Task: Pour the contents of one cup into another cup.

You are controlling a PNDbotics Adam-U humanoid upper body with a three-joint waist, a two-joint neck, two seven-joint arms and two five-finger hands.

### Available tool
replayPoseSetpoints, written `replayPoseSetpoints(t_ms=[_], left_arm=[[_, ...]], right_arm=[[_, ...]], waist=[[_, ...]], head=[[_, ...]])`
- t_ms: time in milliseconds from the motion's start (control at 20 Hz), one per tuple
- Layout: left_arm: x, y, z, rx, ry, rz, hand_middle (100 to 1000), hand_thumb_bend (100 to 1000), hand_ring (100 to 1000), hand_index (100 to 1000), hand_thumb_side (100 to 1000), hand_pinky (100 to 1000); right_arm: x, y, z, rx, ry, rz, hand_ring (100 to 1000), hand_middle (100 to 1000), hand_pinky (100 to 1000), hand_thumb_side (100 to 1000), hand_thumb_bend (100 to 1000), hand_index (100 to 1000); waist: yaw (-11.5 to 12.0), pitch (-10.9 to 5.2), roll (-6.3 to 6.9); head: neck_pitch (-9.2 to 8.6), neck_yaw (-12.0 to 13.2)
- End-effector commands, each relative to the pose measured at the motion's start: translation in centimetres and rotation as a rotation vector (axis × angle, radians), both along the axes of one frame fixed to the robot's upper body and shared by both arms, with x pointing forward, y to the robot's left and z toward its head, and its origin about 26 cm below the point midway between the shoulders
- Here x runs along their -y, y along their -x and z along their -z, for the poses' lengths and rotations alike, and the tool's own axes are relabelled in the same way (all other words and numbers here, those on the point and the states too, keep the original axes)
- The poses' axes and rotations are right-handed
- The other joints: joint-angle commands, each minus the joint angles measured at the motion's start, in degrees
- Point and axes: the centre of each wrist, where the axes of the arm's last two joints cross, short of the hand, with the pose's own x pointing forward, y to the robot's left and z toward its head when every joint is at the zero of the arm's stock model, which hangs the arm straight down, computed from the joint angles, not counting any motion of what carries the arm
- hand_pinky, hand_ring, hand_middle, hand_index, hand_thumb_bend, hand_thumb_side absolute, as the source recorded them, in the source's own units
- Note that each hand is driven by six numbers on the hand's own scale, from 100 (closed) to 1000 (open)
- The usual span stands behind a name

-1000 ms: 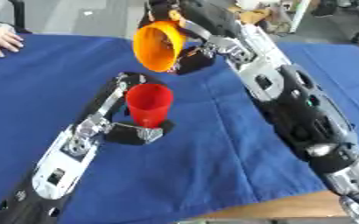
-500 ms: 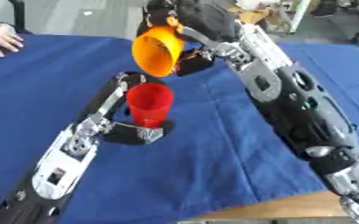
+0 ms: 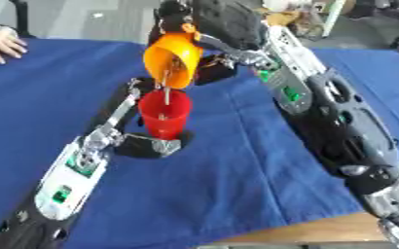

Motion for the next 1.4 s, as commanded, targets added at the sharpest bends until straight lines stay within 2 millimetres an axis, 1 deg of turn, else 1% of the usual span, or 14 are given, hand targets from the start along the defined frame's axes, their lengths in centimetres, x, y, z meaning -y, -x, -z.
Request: replayPoseSetpoints(t_ms=[50, 700, 1050, 1250, 1300, 1400], left_arm=[[0.0, -0.1, -1.4, 0.037, 0.024, 0.002, 410, 264, 356, 704, 108, 118], [0.0, -0.1, -1.5, 0.036, 0.023, 0.004, 410, 264, 357, 704, 107, 117], [0.0, -0.1, -1.5, 0.038, 0.022, 0.001, 411, 266, 358, 704, 101, 117], [-0.4, -0.3, -1.2, 0.034, 0.019, -0.020, 412, 306, 359, 704, 137, 119], [-0.5, -0.4, -1.0, 0.031, 0.017, -0.030, 412, 341, 359, 704, 160, 120], [-0.9, -0.6, -0.6, 0.029, 0.013, -0.052, 413, 362, 360, 705, 171, 122]], right_arm=[[0.3, 0.4, -1.3, 0.061, 0.009, 0.000, 432, 388, 512, 100, 100, 545], [0.2, 0.6, -1.6, 0.133, 0.039, 0.000, 447, 403, 531, 100, 100, 551], [0.1, 0.6, -1.5, 0.142, 0.037, 0.002, 443, 400, 526, 100, 100, 551], [0.6, 0.4, -1.3, 0.108, -0.024, 0.013, 421, 379, 504, 100, 100, 541], [0.8, 0.3, -1.3, 0.092, -0.050, 0.019, 406, 365, 492, 100, 100, 536], [1.3, 0.1, -1.0, 0.040, -0.116, 0.031, 380, 332, 466, 100, 100, 523]], waist=[[0.0, -1.15, 0.27], [0.1, -1.19, 0.30], [0.1, -1.22, 0.35], [-0.1, -1.14, 0.43], [-0.1, -1.11, 0.46], [-0.2, -1.06, 0.49]], head=[[-0.57, 0.0], [-0.58, 0.0], [-0.60, 0.0], [-0.72, 0.1], [-0.75, 0.1], [-0.78, 0.2]])
